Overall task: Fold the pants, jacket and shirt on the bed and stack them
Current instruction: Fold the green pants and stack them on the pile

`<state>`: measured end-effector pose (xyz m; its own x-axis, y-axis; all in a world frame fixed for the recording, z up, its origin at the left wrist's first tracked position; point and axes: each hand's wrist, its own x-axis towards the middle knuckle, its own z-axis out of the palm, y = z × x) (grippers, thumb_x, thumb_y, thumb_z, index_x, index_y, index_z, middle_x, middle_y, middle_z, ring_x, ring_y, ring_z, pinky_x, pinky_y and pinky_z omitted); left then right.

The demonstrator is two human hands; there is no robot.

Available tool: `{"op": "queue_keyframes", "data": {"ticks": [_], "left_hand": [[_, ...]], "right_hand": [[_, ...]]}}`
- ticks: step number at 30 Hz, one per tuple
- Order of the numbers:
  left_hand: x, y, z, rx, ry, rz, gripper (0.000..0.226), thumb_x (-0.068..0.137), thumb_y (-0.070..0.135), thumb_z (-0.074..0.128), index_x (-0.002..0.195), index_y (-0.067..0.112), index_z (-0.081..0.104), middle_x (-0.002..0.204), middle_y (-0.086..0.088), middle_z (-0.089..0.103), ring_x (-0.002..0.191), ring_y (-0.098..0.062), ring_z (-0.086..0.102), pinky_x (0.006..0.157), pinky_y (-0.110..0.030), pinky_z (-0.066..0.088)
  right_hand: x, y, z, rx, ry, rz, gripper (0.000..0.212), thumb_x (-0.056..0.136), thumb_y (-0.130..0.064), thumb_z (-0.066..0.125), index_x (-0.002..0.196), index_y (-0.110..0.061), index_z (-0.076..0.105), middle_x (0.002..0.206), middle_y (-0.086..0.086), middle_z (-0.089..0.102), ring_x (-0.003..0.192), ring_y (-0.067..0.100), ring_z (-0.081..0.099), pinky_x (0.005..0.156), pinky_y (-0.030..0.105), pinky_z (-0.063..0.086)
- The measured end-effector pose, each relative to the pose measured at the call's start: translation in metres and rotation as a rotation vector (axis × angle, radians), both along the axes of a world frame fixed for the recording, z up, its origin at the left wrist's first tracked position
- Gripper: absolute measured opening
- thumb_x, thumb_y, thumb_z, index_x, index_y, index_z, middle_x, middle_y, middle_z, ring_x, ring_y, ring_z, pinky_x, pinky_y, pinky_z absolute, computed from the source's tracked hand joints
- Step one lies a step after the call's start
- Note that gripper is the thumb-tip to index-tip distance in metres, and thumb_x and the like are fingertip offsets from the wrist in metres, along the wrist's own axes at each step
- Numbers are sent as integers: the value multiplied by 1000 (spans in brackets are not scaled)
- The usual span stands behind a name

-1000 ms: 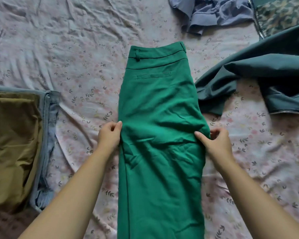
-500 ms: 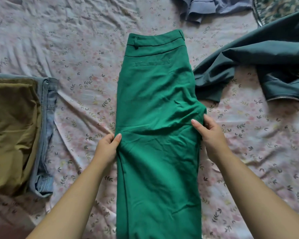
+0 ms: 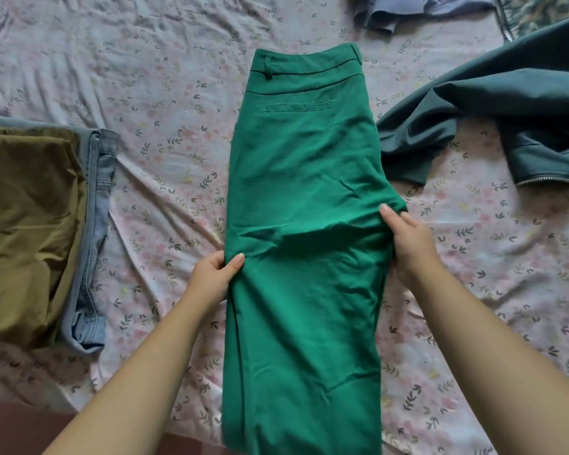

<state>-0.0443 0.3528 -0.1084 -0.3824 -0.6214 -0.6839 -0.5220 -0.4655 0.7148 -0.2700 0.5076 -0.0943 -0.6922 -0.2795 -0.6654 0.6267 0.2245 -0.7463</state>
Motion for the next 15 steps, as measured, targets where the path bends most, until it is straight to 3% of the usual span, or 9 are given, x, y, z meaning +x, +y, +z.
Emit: {"op": "queue_keyframes", "data": {"ticks": [3,6,8,11,15], "left_hand": [[-2,-1,-1,31,5,3,13,94,17,50,87,14,61,92,-5,65,81,-18,61,72,-28,53],[-1,-2,0,80,33,30,13,94,18,51,88,10,60,91,-7,64,78,-17,60,72,-29,53],[5,-1,3,109,27,24,15,92,22,54,87,9,60,90,-10,64,80,-22,59,76,-36,51],[21,10,7,137,2,-15,14,88,23,61,79,12,59,84,-9,62,79,-23,55,69,-32,45],[48,36,10,186,-61,-146,19,86,21,63,72,13,53,75,-8,56,72,-20,51,59,-25,39]], "right_hand": [[-5,1,-4,-136,-110,-263,21,87,-19,61,105,-9,63,112,9,65,95,17,63,81,30,52],[0,6,-7,-179,-131,-322,18,89,-20,57,104,-12,63,111,7,65,104,21,61,90,34,51],[14,17,-2,-89,-117,-197,16,90,-28,55,101,-18,62,107,2,65,99,20,61,78,31,51],[44,38,14,33,-143,108,20,88,-36,57,97,-19,64,99,-2,69,86,15,66,68,27,51],[92,61,20,124,-129,262,10,85,-16,63,93,-9,65,83,2,68,56,1,65,45,12,46]]}}
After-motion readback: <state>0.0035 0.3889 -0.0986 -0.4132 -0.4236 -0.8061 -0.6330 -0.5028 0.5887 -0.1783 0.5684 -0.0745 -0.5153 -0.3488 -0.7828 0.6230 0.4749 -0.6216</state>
